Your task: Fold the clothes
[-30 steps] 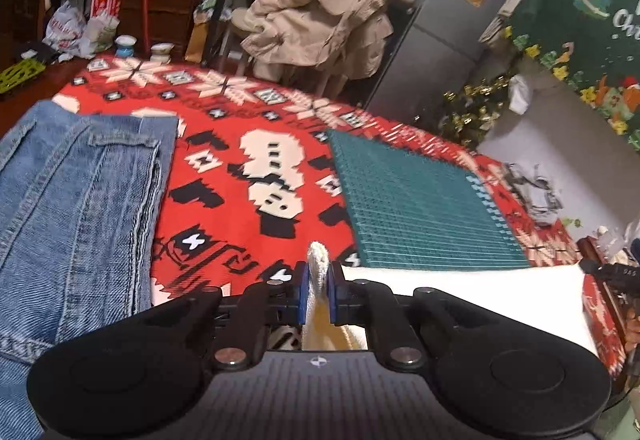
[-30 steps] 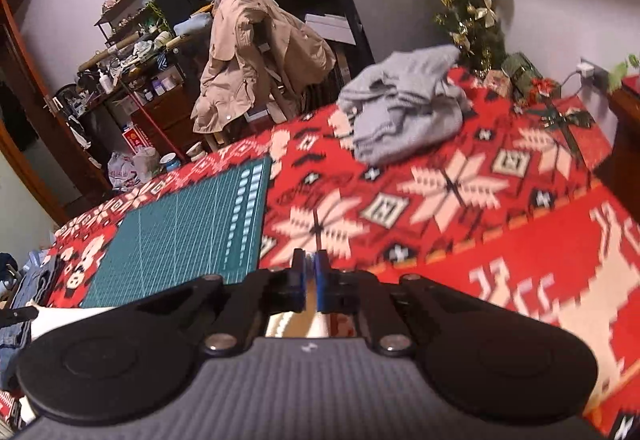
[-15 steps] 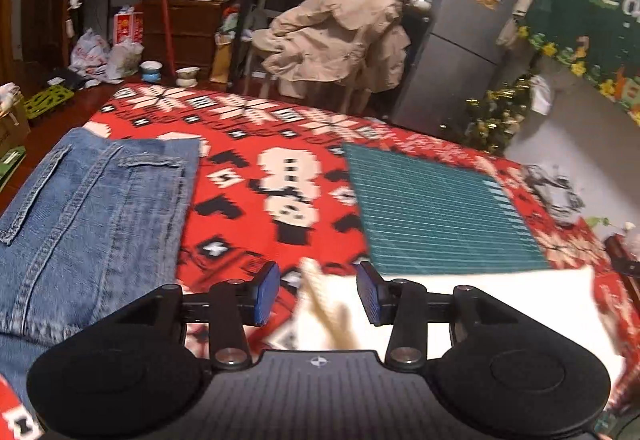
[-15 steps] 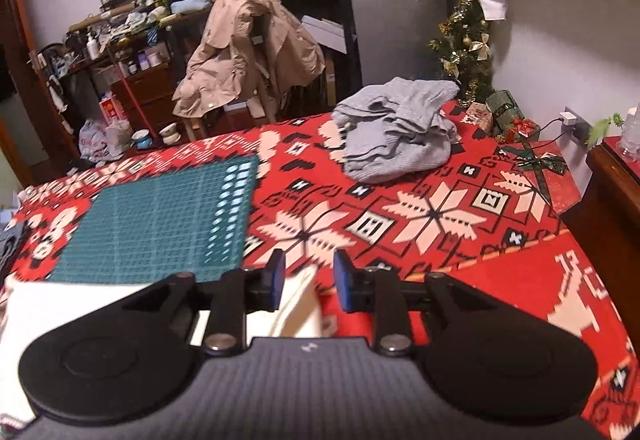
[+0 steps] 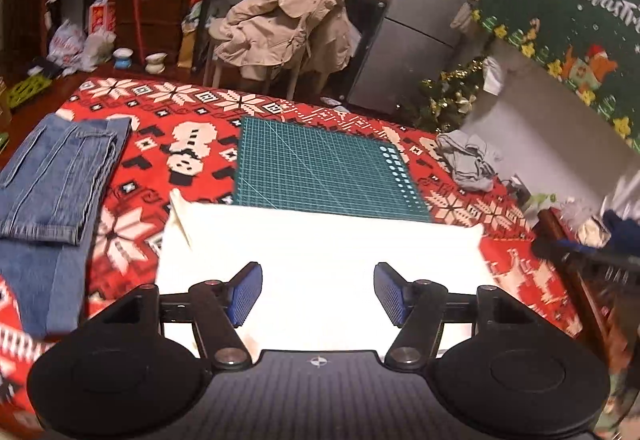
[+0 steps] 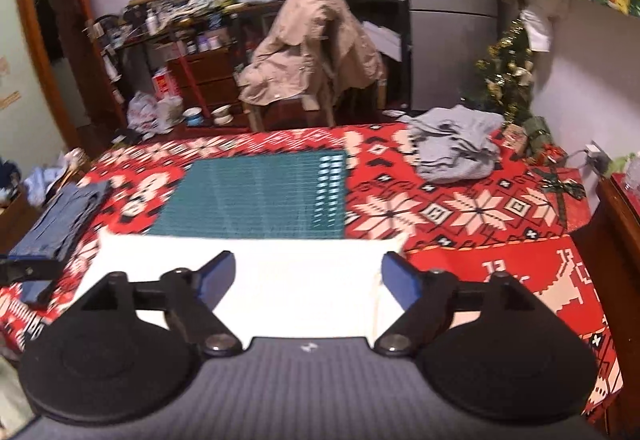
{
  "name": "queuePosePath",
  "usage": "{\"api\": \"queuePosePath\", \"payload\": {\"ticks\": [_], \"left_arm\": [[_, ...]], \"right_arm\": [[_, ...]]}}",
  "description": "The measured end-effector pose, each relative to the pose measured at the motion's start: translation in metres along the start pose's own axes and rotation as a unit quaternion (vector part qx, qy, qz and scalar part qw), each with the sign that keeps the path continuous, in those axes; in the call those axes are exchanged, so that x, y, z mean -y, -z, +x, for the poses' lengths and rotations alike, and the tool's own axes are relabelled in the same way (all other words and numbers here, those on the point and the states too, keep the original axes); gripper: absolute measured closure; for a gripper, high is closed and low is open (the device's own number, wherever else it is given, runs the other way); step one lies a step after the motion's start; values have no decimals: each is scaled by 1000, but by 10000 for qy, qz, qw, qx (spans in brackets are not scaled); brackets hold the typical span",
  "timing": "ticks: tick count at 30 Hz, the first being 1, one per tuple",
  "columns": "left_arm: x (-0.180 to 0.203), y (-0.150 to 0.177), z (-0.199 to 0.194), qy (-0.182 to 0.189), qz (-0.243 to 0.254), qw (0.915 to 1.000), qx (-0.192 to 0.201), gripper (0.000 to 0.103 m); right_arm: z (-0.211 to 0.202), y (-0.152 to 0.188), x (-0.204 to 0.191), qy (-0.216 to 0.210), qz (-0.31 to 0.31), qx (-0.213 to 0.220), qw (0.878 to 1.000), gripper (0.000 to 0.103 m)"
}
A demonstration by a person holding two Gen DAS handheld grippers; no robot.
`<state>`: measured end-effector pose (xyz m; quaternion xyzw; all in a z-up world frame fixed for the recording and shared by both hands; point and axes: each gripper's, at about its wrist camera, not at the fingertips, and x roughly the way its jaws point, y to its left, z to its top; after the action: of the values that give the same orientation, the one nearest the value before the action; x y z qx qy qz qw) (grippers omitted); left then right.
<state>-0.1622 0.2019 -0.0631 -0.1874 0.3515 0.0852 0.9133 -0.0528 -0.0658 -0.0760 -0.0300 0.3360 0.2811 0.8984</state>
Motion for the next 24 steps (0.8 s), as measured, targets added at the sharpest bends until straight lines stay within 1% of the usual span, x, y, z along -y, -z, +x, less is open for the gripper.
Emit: {"api": "queuePosePath", "payload": {"ticks": [1, 2, 4, 5, 6, 8, 11, 12, 14, 18, 20, 22, 24], "left_arm": [[6, -1, -4, -100, -9, 9999, 33, 40], [12, -2, -7, -201, -18, 9998, 66, 37], [23, -4, -12, -363, -7, 9993, 97, 34], [28, -6, -14, -400, 37, 9991, 123, 33], [32, -9, -16, -429, 113, 9989, 134, 30], [38, -13, -17, -502, 278, 9983, 89, 26], [42, -17, -20, -653, 485, 9967, -39, 25], [42, -18, -23, -693, 510, 9963, -39, 22], [39, -18, -27, -696, 476, 9964, -6, 18], [27, -19, -35, -581, 327, 9977, 111, 18], [22, -21, -38, -621, 355, 9973, 143, 18], [18, -25, -37, -653, 461, 9967, 107, 18], [19, -29, -33, -626, 625, 9961, -2, 18]], "right_arm": [[-5, 0, -7, -22, -36, -27, 10000, 14], [-9, 1, -12, -68, -49, -53, 10000, 13], [-18, 1, -21, -164, -21, -159, 9997, 7], [-20, 1, -24, -172, -10, -188, 9997, 5], [-24, 0, -28, -95, -12, -171, 9998, 1], [-32, 0, -35, 76, -18, -127, 9999, 1], [-48, -6, -45, 497, -31, 10, 9988, 1], [-53, -7, -48, 622, 5, 57, 9981, 1], [-63, -11, -55, 865, 80, 150, 9961, 1], [-77, -15, -68, 1158, 17, 176, 9931, 1], [-83, -18, -75, 1217, 57, 98, 9925, 1], [-87, -23, -80, 1151, 3, 0, 9933, 1], [-88, -26, -84, 1112, -186, -15, 9936, 1]]}}
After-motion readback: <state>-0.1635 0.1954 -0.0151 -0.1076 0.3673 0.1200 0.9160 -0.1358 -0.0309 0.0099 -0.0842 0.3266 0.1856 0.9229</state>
